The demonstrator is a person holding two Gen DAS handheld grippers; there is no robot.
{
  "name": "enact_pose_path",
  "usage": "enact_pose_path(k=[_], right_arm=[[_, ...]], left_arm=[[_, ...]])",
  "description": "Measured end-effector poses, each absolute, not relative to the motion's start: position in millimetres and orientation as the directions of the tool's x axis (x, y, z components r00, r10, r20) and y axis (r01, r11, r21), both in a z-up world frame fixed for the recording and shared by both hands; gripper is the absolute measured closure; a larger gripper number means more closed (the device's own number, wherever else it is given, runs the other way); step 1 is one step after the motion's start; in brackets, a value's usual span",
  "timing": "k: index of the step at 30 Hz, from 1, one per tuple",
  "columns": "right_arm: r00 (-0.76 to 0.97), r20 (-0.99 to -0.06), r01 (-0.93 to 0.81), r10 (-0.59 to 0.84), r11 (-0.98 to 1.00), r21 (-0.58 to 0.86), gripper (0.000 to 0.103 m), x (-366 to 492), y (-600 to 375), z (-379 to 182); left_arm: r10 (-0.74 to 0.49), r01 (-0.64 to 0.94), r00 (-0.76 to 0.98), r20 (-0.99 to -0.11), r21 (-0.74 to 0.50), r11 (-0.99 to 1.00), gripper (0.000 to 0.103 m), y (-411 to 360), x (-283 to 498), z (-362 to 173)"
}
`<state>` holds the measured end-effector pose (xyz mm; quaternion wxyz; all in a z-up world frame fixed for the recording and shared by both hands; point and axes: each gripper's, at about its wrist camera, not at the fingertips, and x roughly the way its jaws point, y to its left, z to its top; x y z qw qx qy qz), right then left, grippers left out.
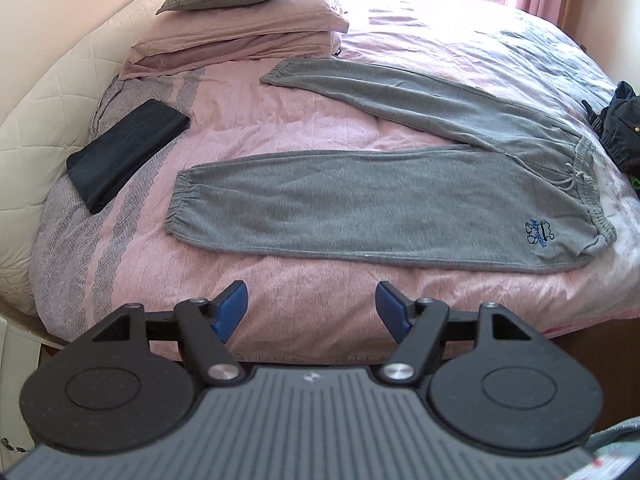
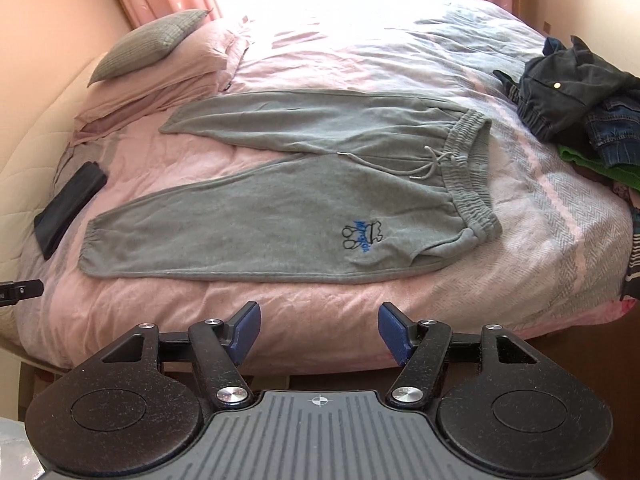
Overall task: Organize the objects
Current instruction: 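Release the sweatpants and withdraw both grippers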
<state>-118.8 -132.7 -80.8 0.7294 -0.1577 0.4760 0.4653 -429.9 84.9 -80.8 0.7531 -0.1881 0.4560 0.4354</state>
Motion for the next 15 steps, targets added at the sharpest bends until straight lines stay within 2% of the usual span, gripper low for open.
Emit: enact_pose_path(k=[15], right_arm=[[0.088,-0.856,-0.845,0.51,0.493,0.207,0.041,-121.1,-129.2,-86.2]], left_arm=[[0.47,-0.827,0.197,-0.86,0.111,0.551,0.036,80.3,-433.8,-83.7]])
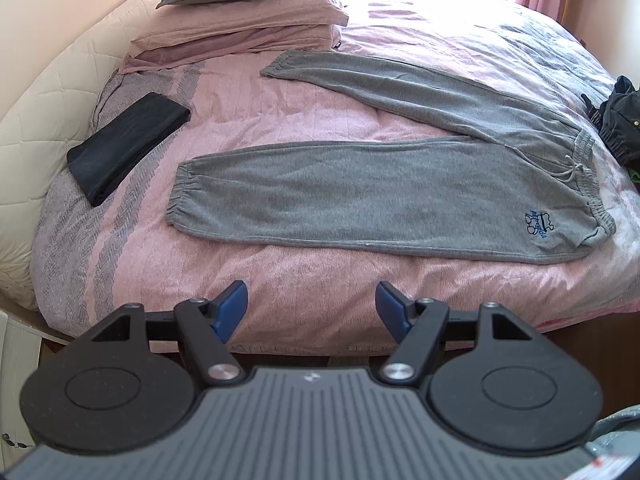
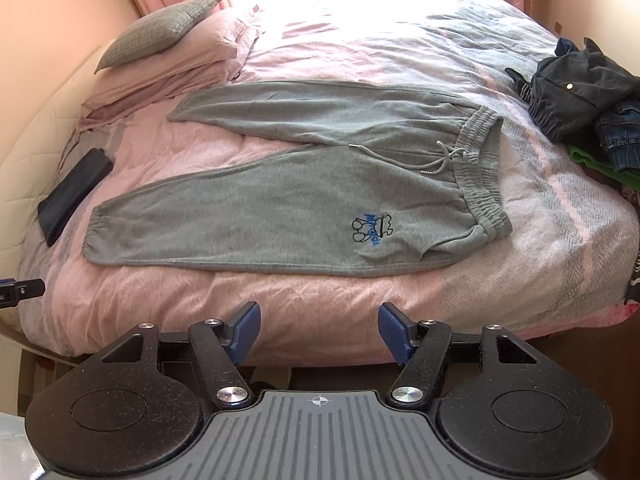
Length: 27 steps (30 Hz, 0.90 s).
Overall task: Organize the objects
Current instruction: 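Release the sweatpants and withdraw both grippers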
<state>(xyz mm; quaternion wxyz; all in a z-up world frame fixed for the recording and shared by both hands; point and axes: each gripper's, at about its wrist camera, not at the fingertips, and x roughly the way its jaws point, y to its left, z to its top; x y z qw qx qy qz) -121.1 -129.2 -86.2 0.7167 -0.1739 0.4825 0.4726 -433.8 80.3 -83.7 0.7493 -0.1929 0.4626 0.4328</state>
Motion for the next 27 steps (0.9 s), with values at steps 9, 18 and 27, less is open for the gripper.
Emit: enact_pose_path(k=[9,18,27], right_arm=[[0.083,-0.867,-0.849,0.491,0.491,0.197,0.041,-119,-123,-89],[0.074,-0.878,-0.852,0.474,0.487,0.191,0.041,-116,-111,-92],[0.073,-0.883,-0.842,0.463,0.503,0.194,0.041,-111,-102,-95]], left_arm=[[0.454,-0.823,0.195,-0.869,0.107,0.558,0.036,85,-427,-90],[0.439,-0.816,0.189,-0.879,0.108,0.567,0.036,97,-420,-95],[0.422,-0.803,0.196,-0.885,0.102,0.587,0.036,110,-409,-100]])
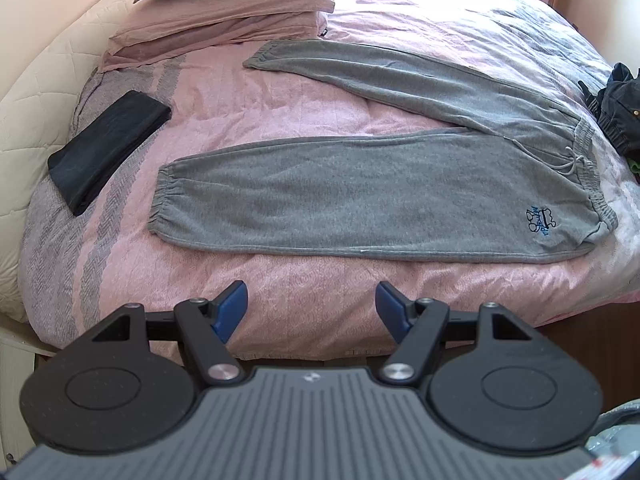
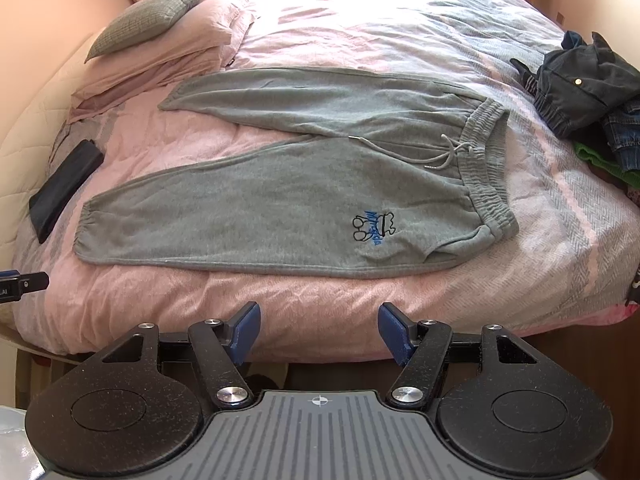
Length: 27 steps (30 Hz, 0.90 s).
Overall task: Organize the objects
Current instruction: 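Release the sweatpants and withdraw both grippers, then move both grippers to the edge of one sweatpants leg and close them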
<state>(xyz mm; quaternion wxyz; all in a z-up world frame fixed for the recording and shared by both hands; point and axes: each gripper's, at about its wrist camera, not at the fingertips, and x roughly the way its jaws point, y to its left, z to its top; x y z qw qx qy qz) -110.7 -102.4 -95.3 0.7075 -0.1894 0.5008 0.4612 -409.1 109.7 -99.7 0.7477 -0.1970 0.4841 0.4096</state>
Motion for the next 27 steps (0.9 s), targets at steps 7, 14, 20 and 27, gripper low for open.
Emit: enact_pose_path(k=[7,14,20,27], right_arm=[[0.091,-0.887,-0.823,0.453,0.536,0.189,0.041,-102,-86,-99],[0.144,-0.88,-0.787,0.453,0.592,0.176,0.041,-103,-51,-88],[0.18,-0.875,-0.742,0.448,0.646,0.178,0.041,-113,-15,-77],[0.243,-0.875,-0.673,0.418,0.722,0.159,0.041,-125,16,-76]], left_arm=[[0.398,-0.782,0.223,-0.89,0.081,0.618,0.036,134,-395,-107],[0.373,-0.727,0.266,-0.889,0.069,0.683,0.036,188,-376,-100],[0.371,-0.666,0.298,-0.879,0.087,0.741,0.036,247,-362,-85],[0.326,-0.55,0.352,-0.877,0.088,0.831,0.036,296,-339,-89]])
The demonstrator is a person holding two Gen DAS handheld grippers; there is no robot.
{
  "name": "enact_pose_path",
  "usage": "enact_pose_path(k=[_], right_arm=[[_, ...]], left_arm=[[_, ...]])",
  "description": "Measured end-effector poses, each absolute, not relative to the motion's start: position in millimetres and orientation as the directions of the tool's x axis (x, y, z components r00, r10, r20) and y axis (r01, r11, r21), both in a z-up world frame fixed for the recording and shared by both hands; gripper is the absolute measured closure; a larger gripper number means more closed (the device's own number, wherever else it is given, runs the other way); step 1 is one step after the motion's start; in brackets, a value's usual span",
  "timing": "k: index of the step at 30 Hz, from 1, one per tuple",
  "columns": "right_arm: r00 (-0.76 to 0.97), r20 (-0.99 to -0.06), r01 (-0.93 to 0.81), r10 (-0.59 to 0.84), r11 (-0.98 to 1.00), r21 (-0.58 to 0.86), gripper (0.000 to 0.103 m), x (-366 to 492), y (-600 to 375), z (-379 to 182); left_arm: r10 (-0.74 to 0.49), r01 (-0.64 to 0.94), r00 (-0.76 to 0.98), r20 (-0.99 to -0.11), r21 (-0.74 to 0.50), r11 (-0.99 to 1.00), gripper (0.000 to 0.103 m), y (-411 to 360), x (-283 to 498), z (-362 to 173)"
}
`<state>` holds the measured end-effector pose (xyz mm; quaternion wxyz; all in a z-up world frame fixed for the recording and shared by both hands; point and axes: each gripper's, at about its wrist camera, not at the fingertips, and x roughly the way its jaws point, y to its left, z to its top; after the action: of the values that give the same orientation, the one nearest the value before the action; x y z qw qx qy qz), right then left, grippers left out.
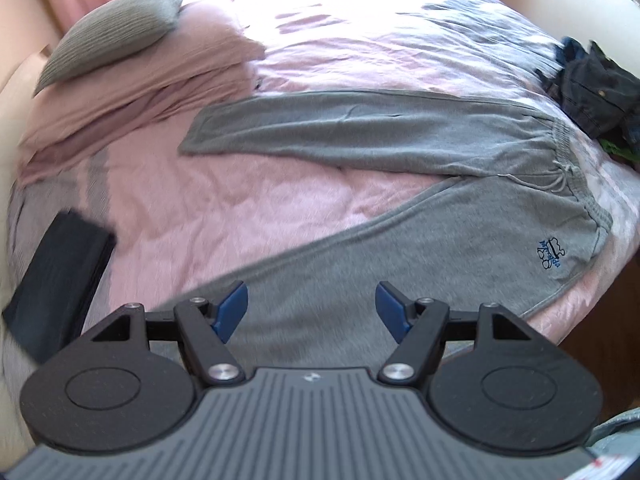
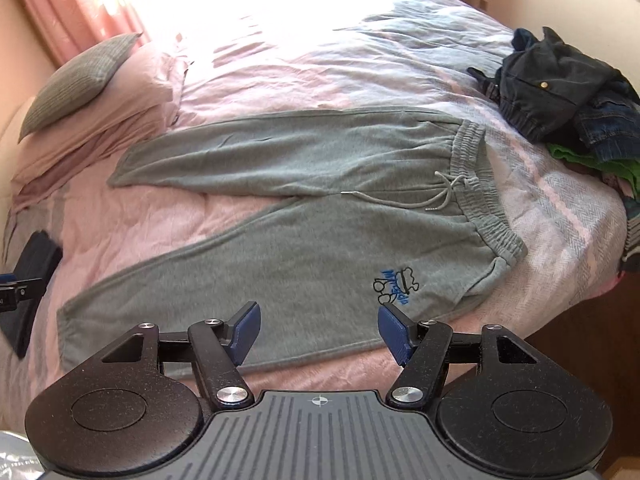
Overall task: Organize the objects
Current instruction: 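Move both grippers to the edge of one sweatpants leg and close them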
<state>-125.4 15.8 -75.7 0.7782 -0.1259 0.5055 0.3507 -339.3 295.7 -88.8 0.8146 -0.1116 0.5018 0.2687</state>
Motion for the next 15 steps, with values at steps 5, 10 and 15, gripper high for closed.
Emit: enact_pose_path(k=[5,10,15], right_arm=[[0.259,-0.886,-0.628,0.384,0.764,0.148,0.041,-123,26,-83],[0.269,-0.894,-0.605,0.357,0.786,0.132,0.041,-113,36,-92],[0.277,-0.891,-0.608,0.359,0.784,0.127,0.041,-95,49,-96]], left_arm=[[0.281,-0.479,0.385,-0.879,0.069,0.875,0.036,312,-315,-97],[0.254,-0.449,0.402,-0.88,0.052,0.892,0.036,317,-291,-102],[0.237,-0.426,0.422,-0.875,0.039,0.904,0.036,319,-260,-103]])
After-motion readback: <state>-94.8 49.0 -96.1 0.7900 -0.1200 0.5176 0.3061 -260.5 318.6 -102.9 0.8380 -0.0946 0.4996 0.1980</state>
